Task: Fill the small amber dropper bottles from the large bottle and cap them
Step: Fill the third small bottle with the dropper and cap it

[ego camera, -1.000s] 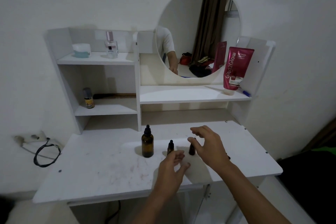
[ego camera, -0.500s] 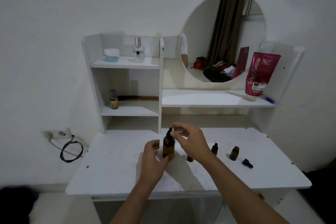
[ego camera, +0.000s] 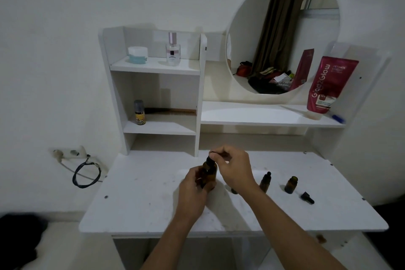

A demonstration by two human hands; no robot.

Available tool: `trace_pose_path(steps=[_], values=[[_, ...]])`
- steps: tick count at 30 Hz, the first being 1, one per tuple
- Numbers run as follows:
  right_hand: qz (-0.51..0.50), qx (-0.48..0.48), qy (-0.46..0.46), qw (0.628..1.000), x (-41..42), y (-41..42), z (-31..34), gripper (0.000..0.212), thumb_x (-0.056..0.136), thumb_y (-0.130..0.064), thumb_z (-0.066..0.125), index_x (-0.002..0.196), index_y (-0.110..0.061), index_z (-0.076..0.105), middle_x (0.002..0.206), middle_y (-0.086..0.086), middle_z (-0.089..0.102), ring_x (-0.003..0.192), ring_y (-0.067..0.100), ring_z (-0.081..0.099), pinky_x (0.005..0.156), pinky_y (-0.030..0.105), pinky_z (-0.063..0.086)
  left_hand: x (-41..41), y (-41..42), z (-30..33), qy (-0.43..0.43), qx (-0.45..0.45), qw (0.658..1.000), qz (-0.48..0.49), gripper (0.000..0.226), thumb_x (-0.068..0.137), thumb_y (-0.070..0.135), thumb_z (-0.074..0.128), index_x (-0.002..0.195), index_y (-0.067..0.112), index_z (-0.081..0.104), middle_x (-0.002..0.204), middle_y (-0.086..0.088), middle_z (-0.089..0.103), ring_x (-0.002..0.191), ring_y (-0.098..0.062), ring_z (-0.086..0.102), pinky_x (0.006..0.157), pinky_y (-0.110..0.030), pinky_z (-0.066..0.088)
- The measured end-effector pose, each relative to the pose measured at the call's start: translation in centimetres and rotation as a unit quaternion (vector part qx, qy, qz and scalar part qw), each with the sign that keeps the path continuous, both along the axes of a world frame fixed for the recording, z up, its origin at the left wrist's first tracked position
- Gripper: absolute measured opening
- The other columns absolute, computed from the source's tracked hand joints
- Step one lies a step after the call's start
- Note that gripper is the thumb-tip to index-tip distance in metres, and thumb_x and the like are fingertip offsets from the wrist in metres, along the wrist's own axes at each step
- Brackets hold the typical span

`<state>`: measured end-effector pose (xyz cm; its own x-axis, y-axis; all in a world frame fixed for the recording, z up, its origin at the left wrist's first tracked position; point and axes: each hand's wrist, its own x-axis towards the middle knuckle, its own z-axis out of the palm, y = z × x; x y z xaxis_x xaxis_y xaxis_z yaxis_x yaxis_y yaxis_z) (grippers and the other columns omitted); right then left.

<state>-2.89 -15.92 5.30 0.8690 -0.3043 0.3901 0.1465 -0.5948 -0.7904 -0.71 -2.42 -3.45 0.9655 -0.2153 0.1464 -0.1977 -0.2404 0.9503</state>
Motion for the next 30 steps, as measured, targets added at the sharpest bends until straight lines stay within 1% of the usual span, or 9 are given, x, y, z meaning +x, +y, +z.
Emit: trace_pose_path(steps=[2,7,10,13,16,20,22,26,30], values=[[-0.003,-0.005,-0.007,1.000,-0.1,0.1,-0.2,0.007,0.094,-0.013,0.075,0.093,-0.017,0.080,0.088,-0.009,0.077,0.088,-0.001,0.070,0.081,0.007,0.052,0.1,-0.1,-0.1,0.003,0.003,1.000,0.001,0.044,0.092,0.024,0.075,0.131,0.030,0.056,0.114,0.024,0.060,0.104,0.000,0.060,0.084,-0.005,0.045],[-0.020,-0.011,-0.030,0.999,-0.7,0.9,-0.7,0.007,0.096,-0.015,0.072,0.097,-0.019,0.078,0.090,-0.012,0.076,0.089,0.002,0.070,0.084,0.012,0.055,0.2,-0.2,-0.2,0.002,0.014,1.000,0.006,0.045,0.091,0.028,0.076,0.132,0.029,0.056,0.118,0.022,0.062,0.109,-0.004,0.061,0.099,-0.019,0.046],[-0.012,-0.010,-0.018,1.000,-1.1,1.1,-0.3,0.009,0.098,-0.016,0.071,0.103,-0.019,0.078,0.094,-0.011,0.075,0.091,0.002,0.071,0.086,0.014,0.056,0.1,-0.2,-0.2,0.001,0.016,1.000,0.004,0.045,0.091,0.028,0.076,0.131,0.030,0.056,0.115,0.024,0.061,0.107,-0.001,0.061,0.092,-0.011,0.046],[-0.016,-0.002,-0.030,0.999,-1.5,1.1,1.0,0.012,0.097,-0.014,0.071,0.106,-0.017,0.079,0.092,-0.016,0.074,0.089,-0.005,0.070,0.083,0.007,0.051,0.0,-0.2,-0.4,-0.001,0.024,1.000,0.010,0.046,0.091,0.029,0.076,0.133,0.031,0.055,0.119,0.022,0.062,0.111,-0.004,0.060,0.098,-0.019,0.047],[-0.011,0.031,-0.054,0.998,-1.9,0.9,2.9,0.014,0.098,-0.012,0.070,0.109,-0.016,0.078,0.092,-0.021,0.072,0.088,-0.014,0.067,0.080,0.002,0.048,-0.2,-0.3,-0.3,-0.010,0.039,0.999,0.016,0.047,0.091,0.030,0.075,0.134,0.030,0.056,0.124,0.017,0.064,0.113,-0.006,0.061,0.097,-0.018,0.045],[-0.005,0.069,-0.074,0.995,-2.5,0.4,5.4,0.013,0.099,-0.016,0.070,0.108,-0.021,0.077,0.097,-0.015,0.076,0.094,-0.004,0.070,0.084,0.007,0.051,-0.6,-0.2,-0.2,-0.035,0.080,0.996,0.026,0.047,0.094,0.035,0.071,0.137,0.025,0.055,0.128,0.010,0.065,0.117,-0.013,0.062,0.105,-0.031,0.050],[-0.005,0.082,-0.087,0.993,-2.9,0.2,6.4,0.014,0.099,-0.017,0.070,0.110,-0.021,0.077,0.101,-0.012,0.077,0.098,0.000,0.071,0.089,0.010,0.053,-0.9,-0.2,-0.1,-0.042,0.085,0.995,0.031,0.048,0.094,0.037,0.071,0.138,0.025,0.055,0.130,0.008,0.065,0.118,-0.014,0.061,0.104,-0.031,0.050],[0.004,0.096,-0.120,0.988,-4.3,-0.6,7.9,0.015,0.099,-0.018,0.070,0.112,-0.021,0.077,0.103,-0.009,0.078,0.102,0.006,0.072,0.095,0.019,0.056,-1.6,-0.3,0.3,0.002,0.038,0.997,0.071,0.065,0.090,0.035,0.077,0.145,0.018,0.048,0.141,0.002,0.058,0.126,-0.018,0.058,0.105,-0.032,0.048],[-0.009,0.091,-0.145,0.985,-5.9,-2.2,8.3,0.016,0.099,-0.017,0.071,0.114,-0.016,0.077,0.104,-0.007,0.078,0.101,0.006,0.073,0.094,0.017,0.056,-3.5,-0.8,0.1,0.008,-0.023,0.993,0.117,0.069,0.086,0.029,0.082,0.143,0.016,0.046,0.142,-0.002,0.054,0.125,-0.019,0.057,0.104,-0.030,0.050]])
